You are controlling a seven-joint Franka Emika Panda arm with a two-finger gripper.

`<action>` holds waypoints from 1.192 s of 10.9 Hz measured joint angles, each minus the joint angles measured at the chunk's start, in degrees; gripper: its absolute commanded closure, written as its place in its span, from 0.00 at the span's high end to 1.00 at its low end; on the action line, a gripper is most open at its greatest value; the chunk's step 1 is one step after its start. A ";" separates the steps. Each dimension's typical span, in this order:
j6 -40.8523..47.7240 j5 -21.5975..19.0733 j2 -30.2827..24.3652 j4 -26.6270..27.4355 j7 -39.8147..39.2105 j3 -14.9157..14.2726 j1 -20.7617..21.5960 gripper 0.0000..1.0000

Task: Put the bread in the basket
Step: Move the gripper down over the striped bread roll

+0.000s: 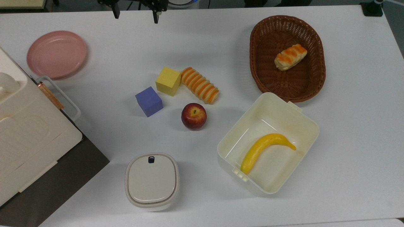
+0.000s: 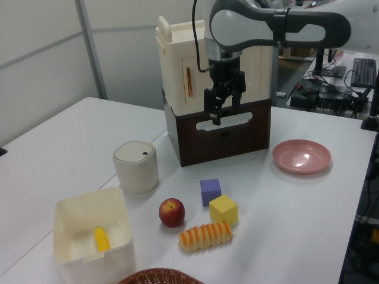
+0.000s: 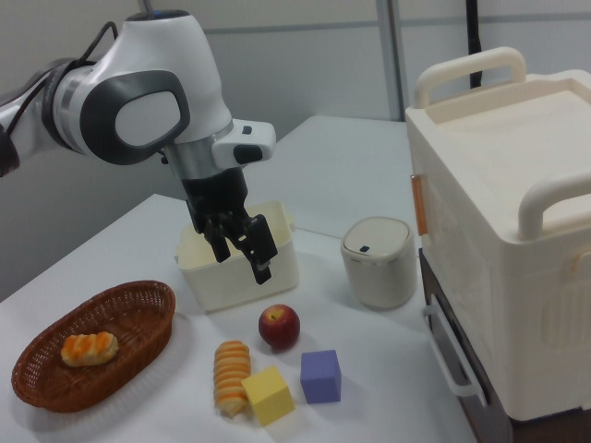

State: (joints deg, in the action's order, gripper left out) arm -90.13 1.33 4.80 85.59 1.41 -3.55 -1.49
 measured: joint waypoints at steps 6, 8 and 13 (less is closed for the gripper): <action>-2.06 -0.27 3.92 0.50 -0.18 0.70 9.00 1.00; -5.98 -0.27 5.48 1.54 -0.23 0.76 11.66 1.00; -12.28 -0.32 7.51 9.58 -10.41 4.68 14.09 1.00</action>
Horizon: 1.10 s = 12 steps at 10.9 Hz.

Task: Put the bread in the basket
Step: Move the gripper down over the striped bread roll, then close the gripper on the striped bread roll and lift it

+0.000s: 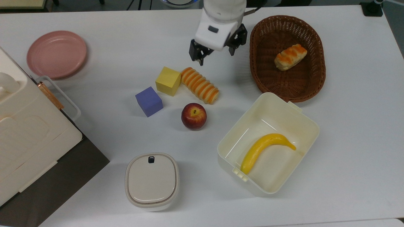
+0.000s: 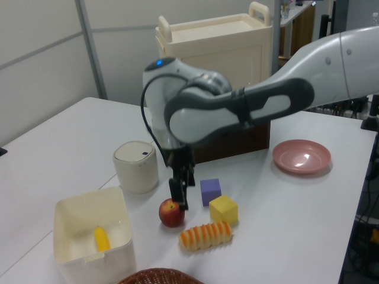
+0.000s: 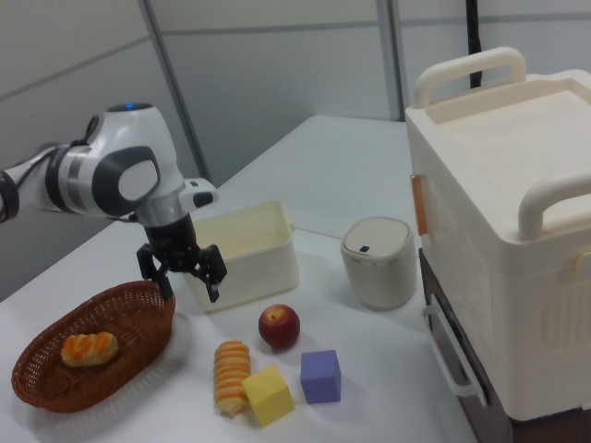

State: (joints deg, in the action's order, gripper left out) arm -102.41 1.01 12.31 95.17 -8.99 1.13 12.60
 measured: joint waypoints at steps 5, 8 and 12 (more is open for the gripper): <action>-7.66 0.43 8.15 1.40 -9.84 0.57 -0.34 1.00; -9.67 1.72 11.71 1.41 -10.18 0.56 -0.48 1.00; -9.67 2.87 14.11 1.69 -10.23 0.56 -0.52 0.70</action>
State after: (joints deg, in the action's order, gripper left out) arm -112.09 3.88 26.42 96.86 -19.23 1.68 12.09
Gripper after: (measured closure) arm 0.000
